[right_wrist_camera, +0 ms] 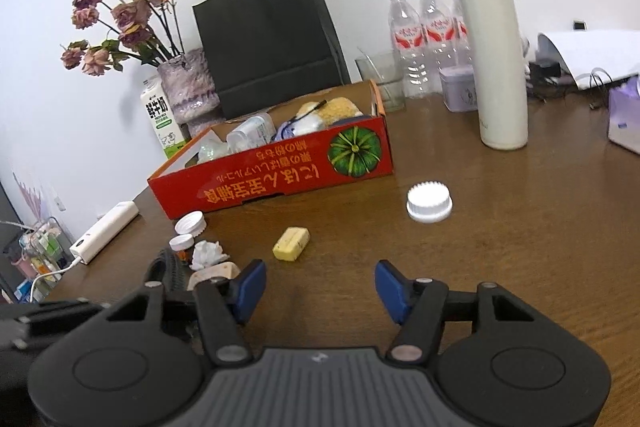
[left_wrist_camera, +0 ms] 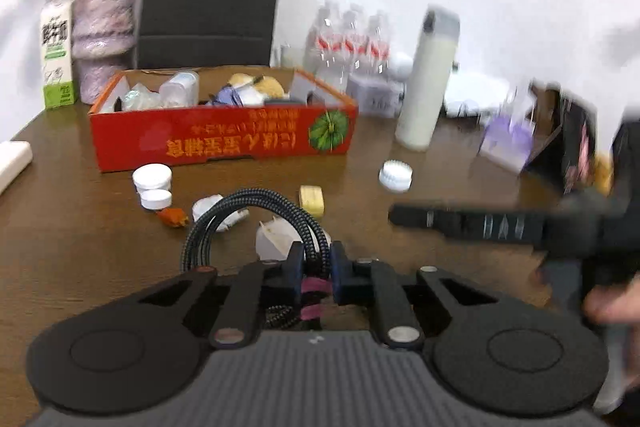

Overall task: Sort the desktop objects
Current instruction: 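Grasp the coiled black cable with the left tool while the right tool grasps the white charger cube, then carry the cable and charger cube over the box with both tools and release them, then grasp the crumpled white tissue with the left tool while the right tool grasps the white bottle cap, then carry the tissue with the left tool while the right tool carries the cap toward the box, then lower the tissue and cap into the box with both tools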

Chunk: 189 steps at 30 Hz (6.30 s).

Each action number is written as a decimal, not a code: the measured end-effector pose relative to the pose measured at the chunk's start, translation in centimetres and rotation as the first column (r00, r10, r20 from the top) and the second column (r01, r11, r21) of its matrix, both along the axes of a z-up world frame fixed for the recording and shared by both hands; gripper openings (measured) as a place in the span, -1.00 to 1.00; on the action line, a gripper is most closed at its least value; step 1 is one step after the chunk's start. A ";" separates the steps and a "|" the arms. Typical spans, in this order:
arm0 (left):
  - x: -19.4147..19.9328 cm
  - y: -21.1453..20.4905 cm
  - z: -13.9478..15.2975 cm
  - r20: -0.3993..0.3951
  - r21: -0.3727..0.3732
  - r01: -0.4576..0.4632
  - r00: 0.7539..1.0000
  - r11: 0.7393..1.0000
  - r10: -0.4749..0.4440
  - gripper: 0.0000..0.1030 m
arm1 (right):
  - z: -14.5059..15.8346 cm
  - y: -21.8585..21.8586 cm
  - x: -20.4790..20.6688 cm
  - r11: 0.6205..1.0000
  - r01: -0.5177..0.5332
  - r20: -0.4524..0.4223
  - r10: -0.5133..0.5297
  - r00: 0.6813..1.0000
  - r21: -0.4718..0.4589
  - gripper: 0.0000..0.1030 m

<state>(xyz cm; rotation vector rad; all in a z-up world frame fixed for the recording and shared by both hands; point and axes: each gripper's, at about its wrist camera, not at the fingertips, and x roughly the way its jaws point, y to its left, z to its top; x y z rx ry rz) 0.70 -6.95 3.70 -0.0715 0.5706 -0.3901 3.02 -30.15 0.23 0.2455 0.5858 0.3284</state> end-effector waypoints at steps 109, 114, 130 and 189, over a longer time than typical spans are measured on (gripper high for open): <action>2.2 3.3 -4.0 -0.076 0.223 -0.230 0.965 0.947 0.252 1.00 | -0.7 -0.2 1.4 0.967 0.110 -0.054 -0.126 0.991 -0.232 0.83; 6.1 0.7 -4.2 -0.074 0.209 -0.156 0.982 0.965 0.174 1.00 | -0.5 -2.9 7.3 0.947 0.136 -0.074 -0.164 0.984 -0.292 0.72; 11.6 -1.2 -4.2 -0.052 0.211 -0.121 0.990 0.970 0.134 -0.69 | -1.5 -2.0 11.7 0.952 0.045 -0.059 -0.065 0.996 -0.301 -0.26; 27.9 6.4 4.8 -0.087 0.130 -0.201 0.973 0.971 0.213 0.73 | 6.0 8.1 26.2 0.992 -0.115 -0.163 0.104 0.981 -0.059 0.22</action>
